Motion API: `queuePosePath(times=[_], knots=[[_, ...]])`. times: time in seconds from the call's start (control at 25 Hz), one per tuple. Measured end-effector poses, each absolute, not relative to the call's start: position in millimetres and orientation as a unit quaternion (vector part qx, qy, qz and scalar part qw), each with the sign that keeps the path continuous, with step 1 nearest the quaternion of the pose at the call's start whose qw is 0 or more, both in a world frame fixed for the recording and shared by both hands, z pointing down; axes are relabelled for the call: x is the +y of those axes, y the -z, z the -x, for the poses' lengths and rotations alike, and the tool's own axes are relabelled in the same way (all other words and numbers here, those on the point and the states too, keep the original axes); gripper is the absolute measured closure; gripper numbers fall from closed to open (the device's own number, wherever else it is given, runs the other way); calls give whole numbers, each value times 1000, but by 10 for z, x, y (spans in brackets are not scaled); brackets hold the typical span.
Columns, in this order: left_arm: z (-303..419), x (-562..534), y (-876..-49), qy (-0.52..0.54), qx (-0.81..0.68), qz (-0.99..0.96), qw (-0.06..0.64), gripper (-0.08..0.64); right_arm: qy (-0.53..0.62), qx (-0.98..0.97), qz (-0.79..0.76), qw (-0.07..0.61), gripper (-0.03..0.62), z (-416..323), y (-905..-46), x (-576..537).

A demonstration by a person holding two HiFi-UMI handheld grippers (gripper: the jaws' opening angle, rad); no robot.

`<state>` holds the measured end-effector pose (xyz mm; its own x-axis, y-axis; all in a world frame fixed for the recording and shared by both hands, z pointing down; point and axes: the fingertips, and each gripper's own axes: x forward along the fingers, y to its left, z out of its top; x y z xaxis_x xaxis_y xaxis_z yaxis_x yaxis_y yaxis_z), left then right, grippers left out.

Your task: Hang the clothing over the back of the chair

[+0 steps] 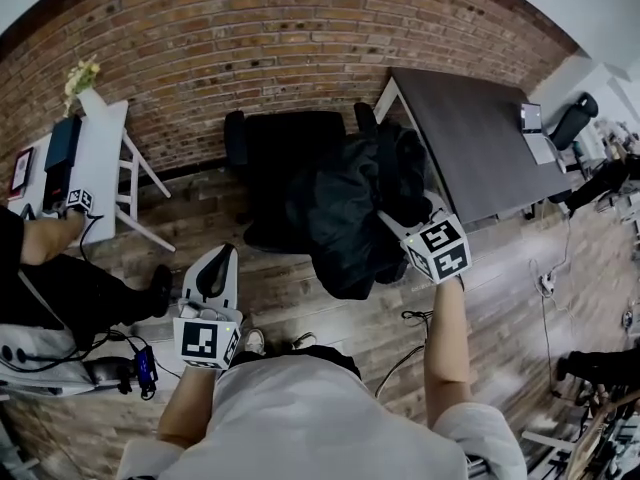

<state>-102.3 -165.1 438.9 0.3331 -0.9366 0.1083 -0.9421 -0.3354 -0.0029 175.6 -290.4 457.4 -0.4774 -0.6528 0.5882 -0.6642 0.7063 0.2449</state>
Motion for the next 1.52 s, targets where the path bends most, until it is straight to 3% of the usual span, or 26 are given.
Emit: queuePosePath(times=[1.04,1.36,1.52], knots=[[1136,-1479,-4461,-44,-563,-824,47,529,-39,-818,-496,290,307,-2033,-4565,-2689],[1135,-1433,-4464,-44,-558,-827,47,529,-67,-807,-533,244,305,-2170,-4482,-2560],[1151,-1425,-4466,-46,-557,-828,47,529,-72,-804,-532,257,304,-2161,-4581,-2527]])
